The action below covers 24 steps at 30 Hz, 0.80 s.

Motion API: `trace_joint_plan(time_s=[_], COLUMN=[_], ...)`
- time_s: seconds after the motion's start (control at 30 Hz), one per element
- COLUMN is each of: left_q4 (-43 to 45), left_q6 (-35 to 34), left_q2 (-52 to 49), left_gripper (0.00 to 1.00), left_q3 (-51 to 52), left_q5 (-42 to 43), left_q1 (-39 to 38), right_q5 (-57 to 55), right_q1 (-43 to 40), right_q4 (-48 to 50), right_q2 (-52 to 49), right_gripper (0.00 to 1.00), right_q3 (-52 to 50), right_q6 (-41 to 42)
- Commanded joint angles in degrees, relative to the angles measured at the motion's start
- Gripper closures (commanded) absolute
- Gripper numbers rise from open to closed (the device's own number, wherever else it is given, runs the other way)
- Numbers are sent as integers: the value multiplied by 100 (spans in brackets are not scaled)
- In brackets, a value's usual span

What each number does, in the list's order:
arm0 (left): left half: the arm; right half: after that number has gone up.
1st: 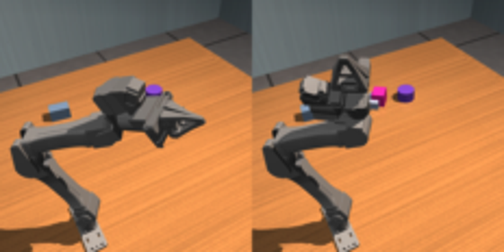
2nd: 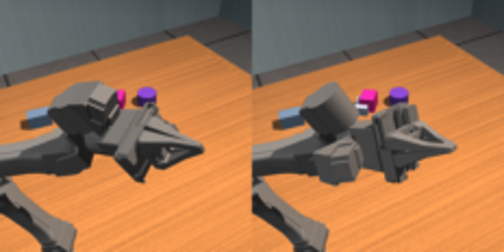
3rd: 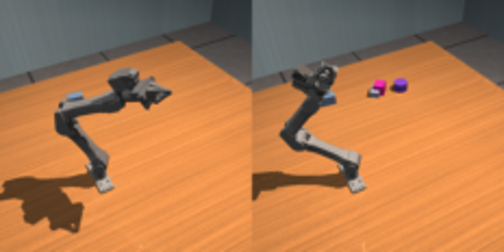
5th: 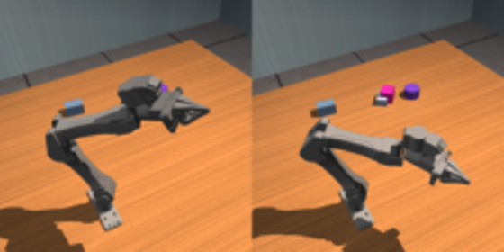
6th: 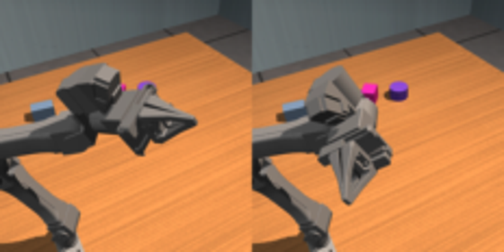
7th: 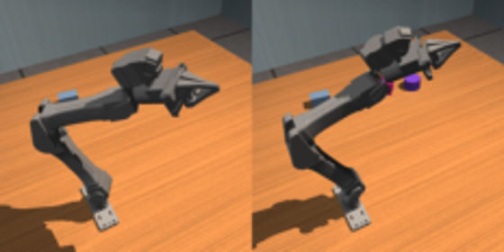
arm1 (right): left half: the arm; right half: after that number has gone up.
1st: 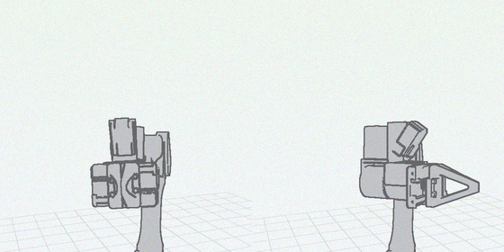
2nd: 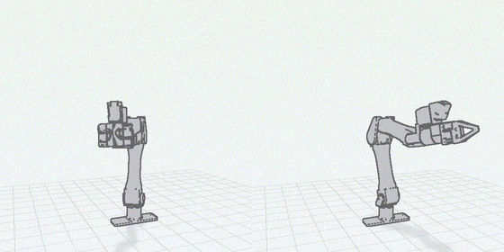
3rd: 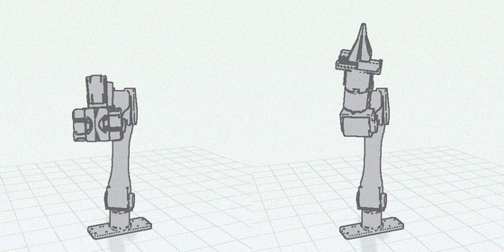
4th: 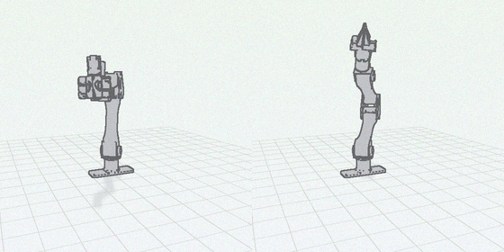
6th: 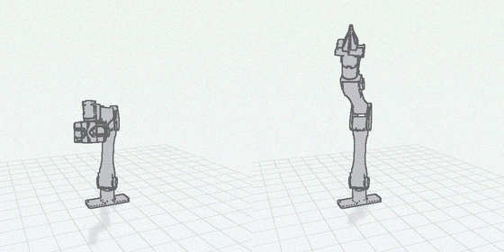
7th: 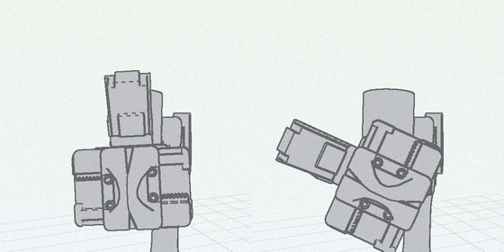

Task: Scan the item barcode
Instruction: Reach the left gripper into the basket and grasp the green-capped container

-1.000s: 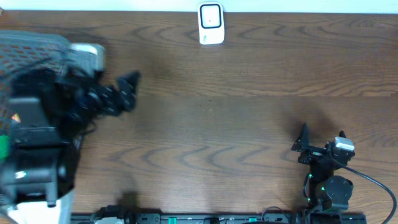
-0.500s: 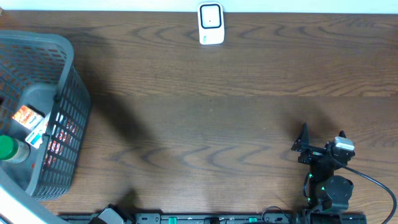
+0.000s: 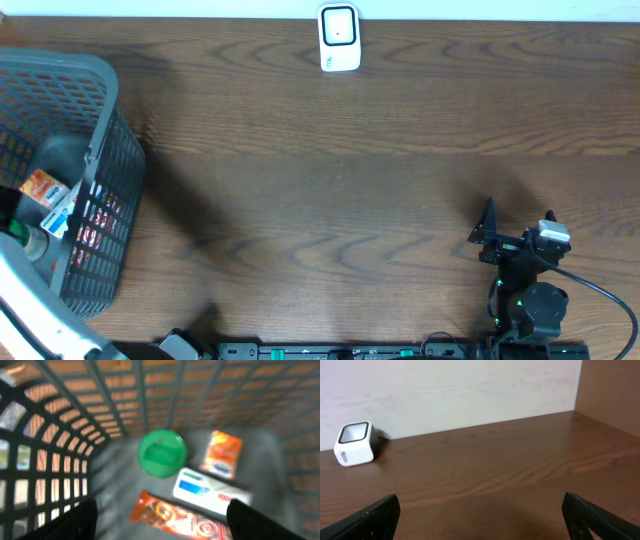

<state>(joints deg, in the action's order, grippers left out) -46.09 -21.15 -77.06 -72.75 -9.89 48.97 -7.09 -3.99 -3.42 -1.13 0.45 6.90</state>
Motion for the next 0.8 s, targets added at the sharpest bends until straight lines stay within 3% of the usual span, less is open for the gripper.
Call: trace_joint_plan(time_s=[0.0, 0.33, 0.77], left_q4=[254, 688, 1325], left_q6=[48, 42, -122], left_q2=[-269, -1478, -2295], left_gripper=[17, 13, 7], left_q3=[216, 219, 221], left_q5=[-374, -728, -713], left_q1=[22, 37, 435], right_q5=[9, 9, 9], right_q1=[33, 33, 33], right_q4=[-20, -17, -17], right_q2=[2, 2, 2], right_gripper=[1, 1, 1], right_q3=[-13, -13, -13], right_q6=[-76, -76, -76])
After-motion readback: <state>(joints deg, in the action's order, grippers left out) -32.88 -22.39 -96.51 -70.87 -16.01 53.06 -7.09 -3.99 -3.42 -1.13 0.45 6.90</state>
